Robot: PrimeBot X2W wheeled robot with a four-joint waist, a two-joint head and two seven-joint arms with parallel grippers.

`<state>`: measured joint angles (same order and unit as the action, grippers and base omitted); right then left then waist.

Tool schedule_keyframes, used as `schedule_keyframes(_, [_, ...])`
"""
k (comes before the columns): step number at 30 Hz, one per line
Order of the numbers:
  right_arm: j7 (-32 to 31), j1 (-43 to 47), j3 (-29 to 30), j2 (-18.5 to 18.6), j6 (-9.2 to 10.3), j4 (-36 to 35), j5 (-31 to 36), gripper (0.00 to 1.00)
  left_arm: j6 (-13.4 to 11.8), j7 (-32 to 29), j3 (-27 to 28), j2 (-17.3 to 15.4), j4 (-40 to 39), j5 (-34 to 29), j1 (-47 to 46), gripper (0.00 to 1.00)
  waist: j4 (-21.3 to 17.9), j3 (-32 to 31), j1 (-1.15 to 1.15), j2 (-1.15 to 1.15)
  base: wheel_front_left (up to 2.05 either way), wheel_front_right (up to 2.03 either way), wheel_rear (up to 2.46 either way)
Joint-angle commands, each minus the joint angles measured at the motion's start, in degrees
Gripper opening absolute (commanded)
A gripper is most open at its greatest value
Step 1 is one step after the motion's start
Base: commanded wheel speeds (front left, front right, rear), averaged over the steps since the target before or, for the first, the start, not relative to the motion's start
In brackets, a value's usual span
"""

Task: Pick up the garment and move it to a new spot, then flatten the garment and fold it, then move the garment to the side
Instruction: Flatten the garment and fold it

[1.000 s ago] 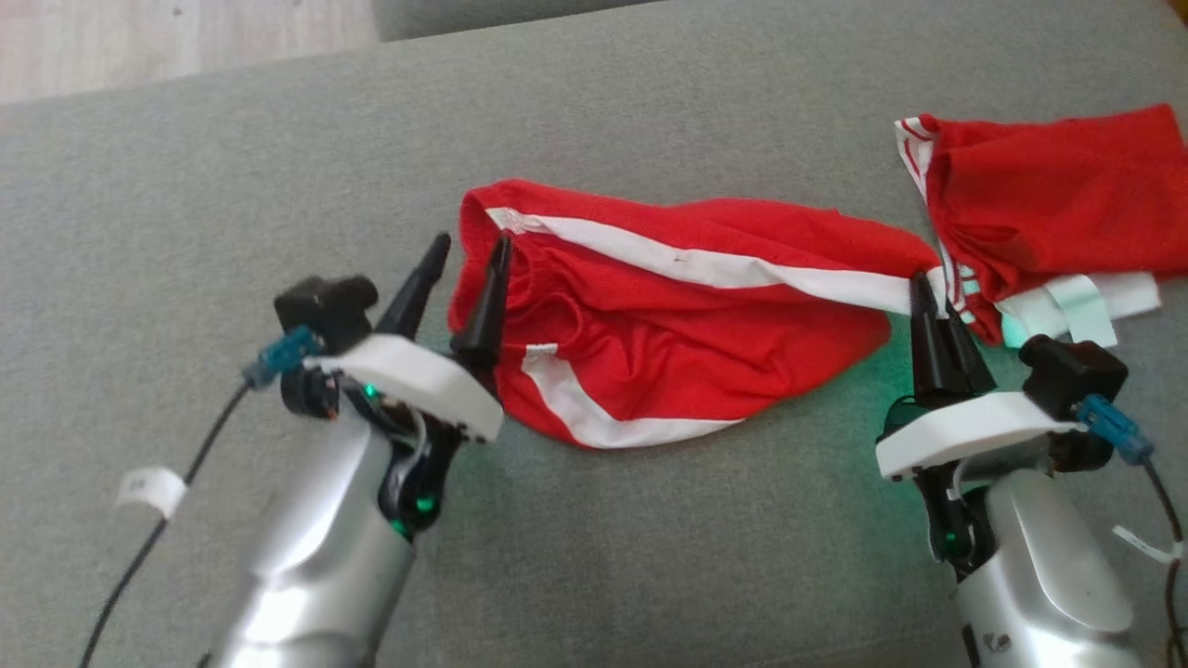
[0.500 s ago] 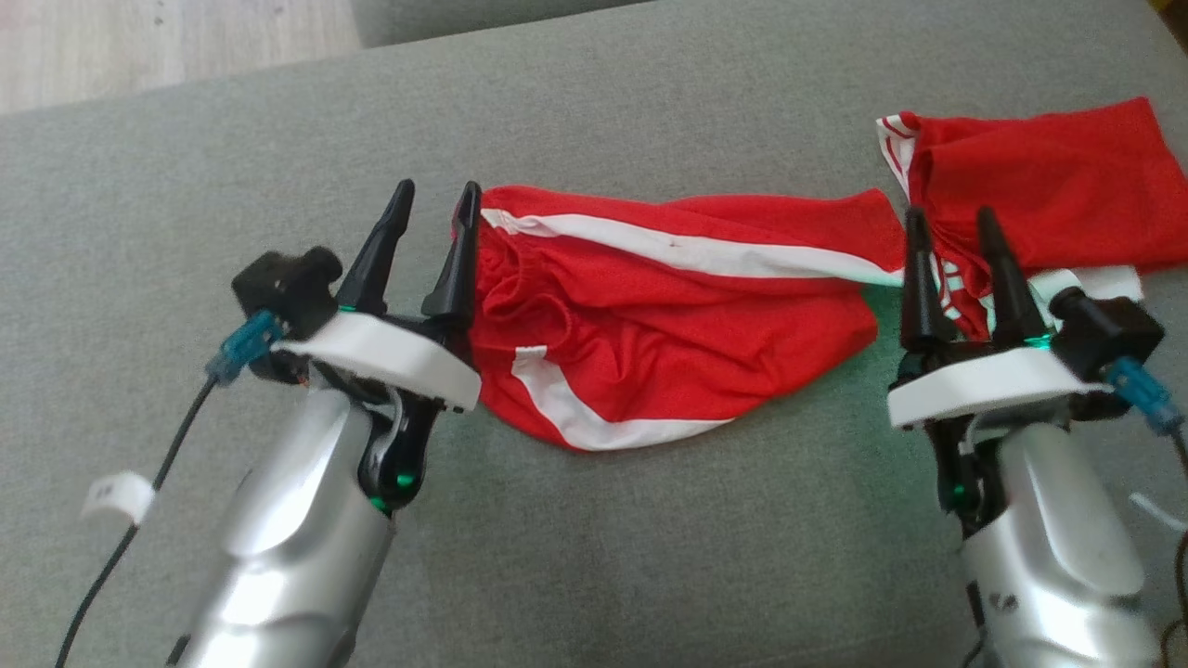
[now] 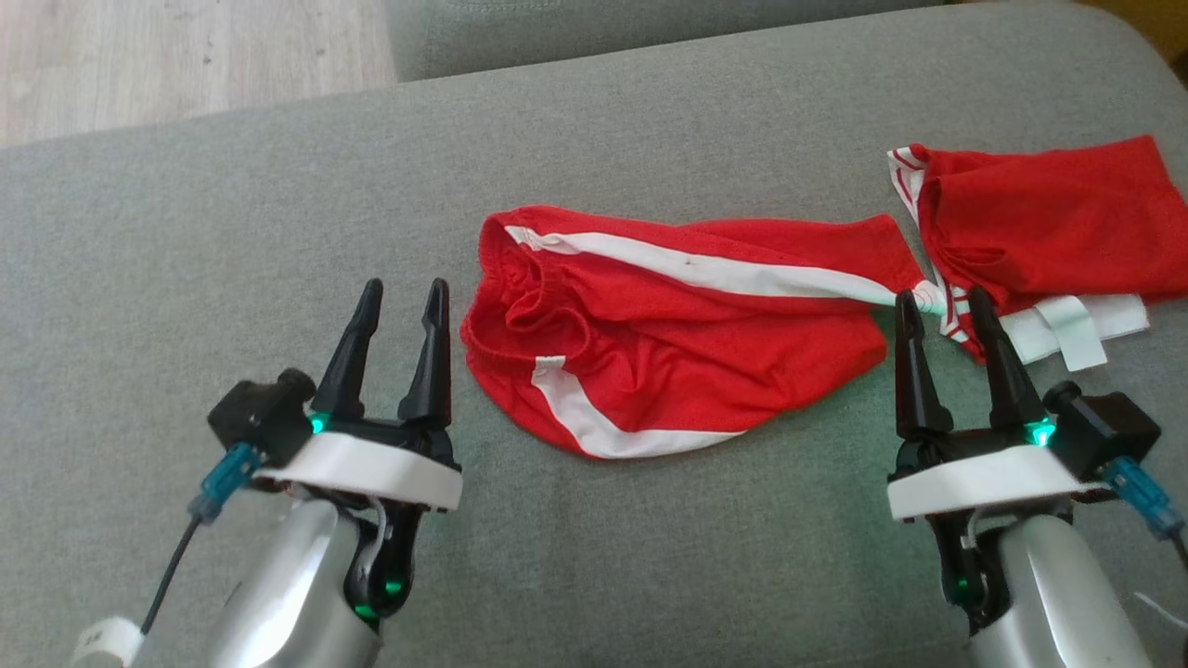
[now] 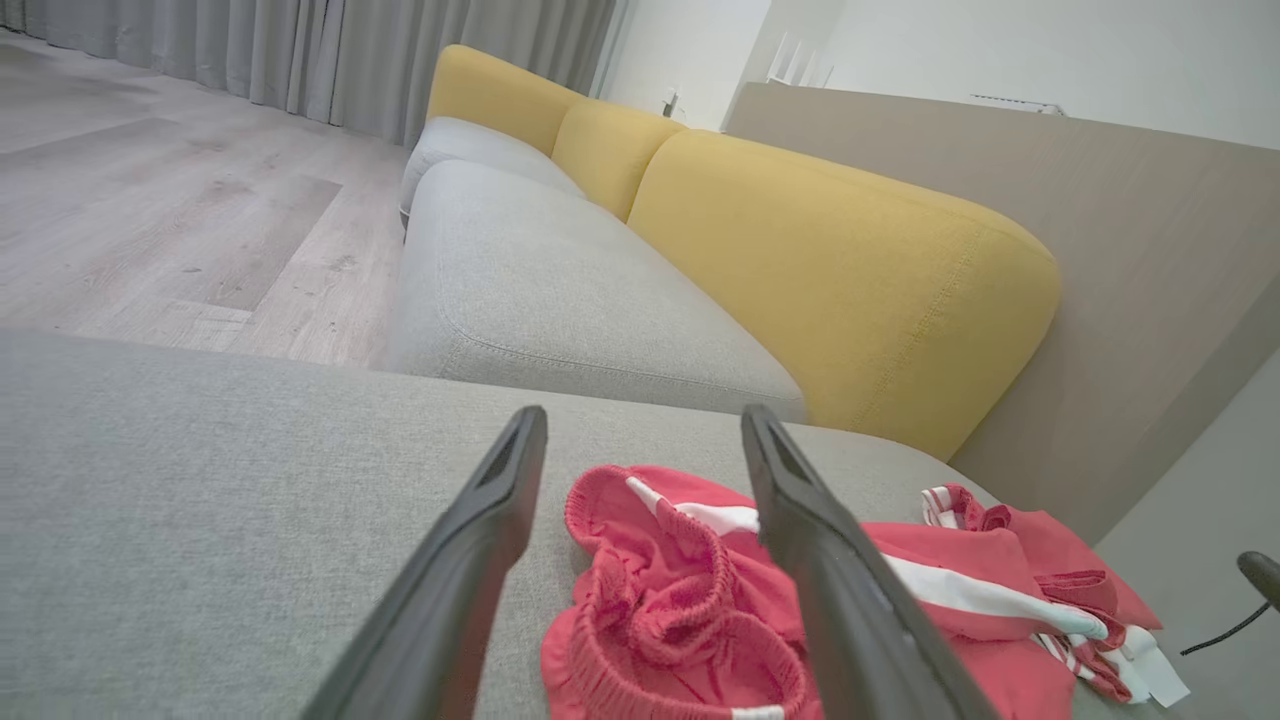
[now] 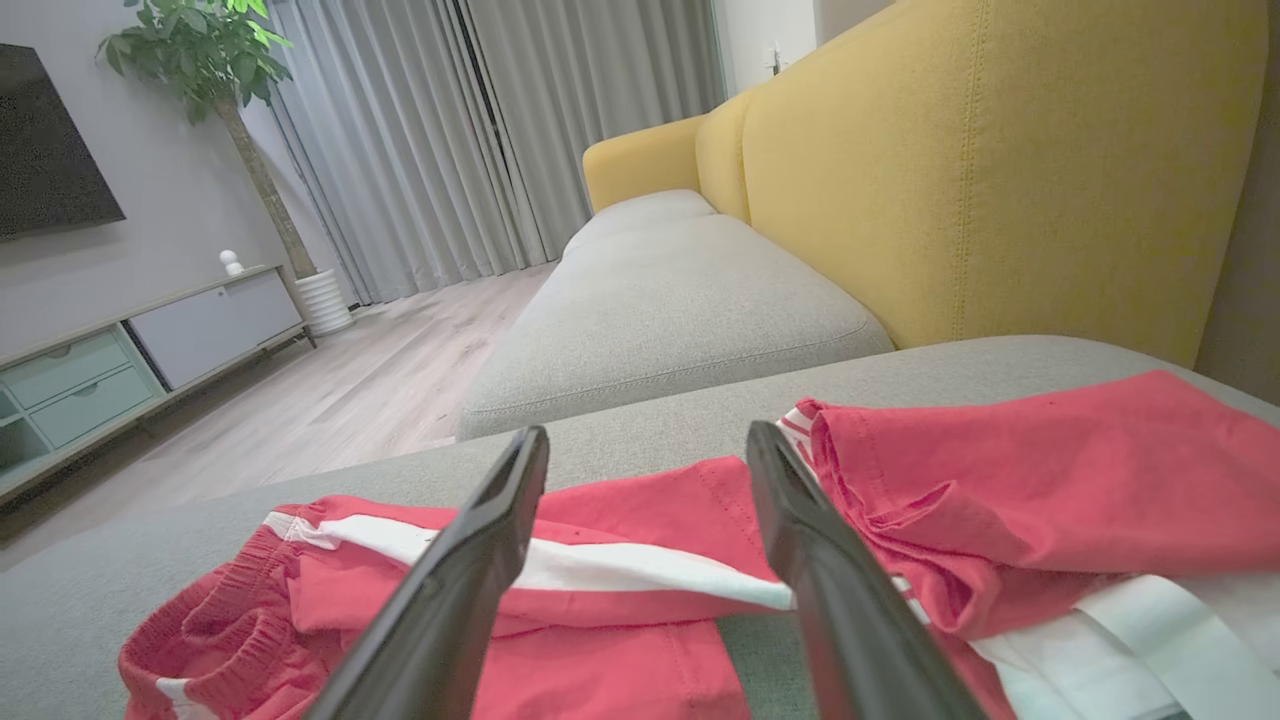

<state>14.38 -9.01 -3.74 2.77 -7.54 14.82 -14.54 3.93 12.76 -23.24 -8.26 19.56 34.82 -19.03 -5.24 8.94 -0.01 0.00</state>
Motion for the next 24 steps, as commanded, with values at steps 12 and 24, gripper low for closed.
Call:
schedule_keyframes(12, [0.62,-1.82,-1.94,0.1,0.05,-3.45,-0.03,1.0,-1.42,-9.84,-0.2,-1.18,-3.67,1.48,-6.03,1.0,-1.42,2.13,0.01,0.0,0.0,0.0,0.0])
schedule_keyframes(24, [0.62,-3.35,-3.81,0.1,0.05,-3.97,-1.35,1.0,-4.4,-24.67,-1.26,1.89,7.75,5.51,-16.67,1.0,-4.29,5.65,0.01,0.0,0.0,0.0,0.0])
